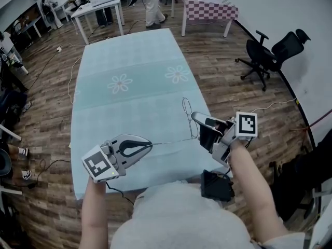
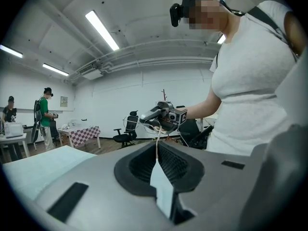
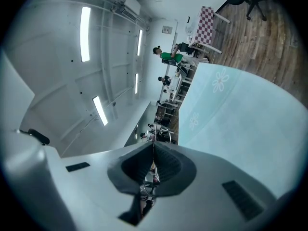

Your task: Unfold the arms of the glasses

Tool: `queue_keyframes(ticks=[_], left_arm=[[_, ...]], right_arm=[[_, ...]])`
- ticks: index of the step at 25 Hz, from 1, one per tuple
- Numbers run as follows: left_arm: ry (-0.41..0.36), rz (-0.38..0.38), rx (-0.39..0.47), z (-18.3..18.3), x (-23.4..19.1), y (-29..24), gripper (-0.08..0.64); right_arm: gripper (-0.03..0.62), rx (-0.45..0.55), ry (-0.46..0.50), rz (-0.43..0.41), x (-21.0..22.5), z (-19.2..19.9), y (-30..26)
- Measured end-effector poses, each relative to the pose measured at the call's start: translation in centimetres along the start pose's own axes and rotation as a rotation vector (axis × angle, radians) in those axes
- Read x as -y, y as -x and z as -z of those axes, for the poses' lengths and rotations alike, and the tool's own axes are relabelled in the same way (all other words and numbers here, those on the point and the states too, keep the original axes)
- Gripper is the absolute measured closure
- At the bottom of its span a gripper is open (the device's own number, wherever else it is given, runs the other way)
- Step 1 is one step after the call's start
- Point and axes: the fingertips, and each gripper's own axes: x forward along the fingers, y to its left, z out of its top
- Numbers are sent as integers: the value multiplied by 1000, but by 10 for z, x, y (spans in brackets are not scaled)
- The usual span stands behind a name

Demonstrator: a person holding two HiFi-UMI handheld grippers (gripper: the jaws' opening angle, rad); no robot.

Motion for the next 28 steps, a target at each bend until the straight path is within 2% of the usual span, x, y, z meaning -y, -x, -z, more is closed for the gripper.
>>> queue_keyframes(ticks=[6, 13, 18, 28], left_arm=[[7, 32, -10, 2, 12, -3, 540], [32, -48, 15, 1, 3, -1, 537], [7, -53, 4, 5, -1, -3, 440], [-16, -71, 39, -15, -12, 0, 426]], right_arm=[[581, -4, 5, 1, 1, 0, 1], [581, -13, 2, -18, -3, 5, 4], [581, -22, 5, -20, -3, 6, 4], [581, -29, 7, -36, -9, 14, 3]])
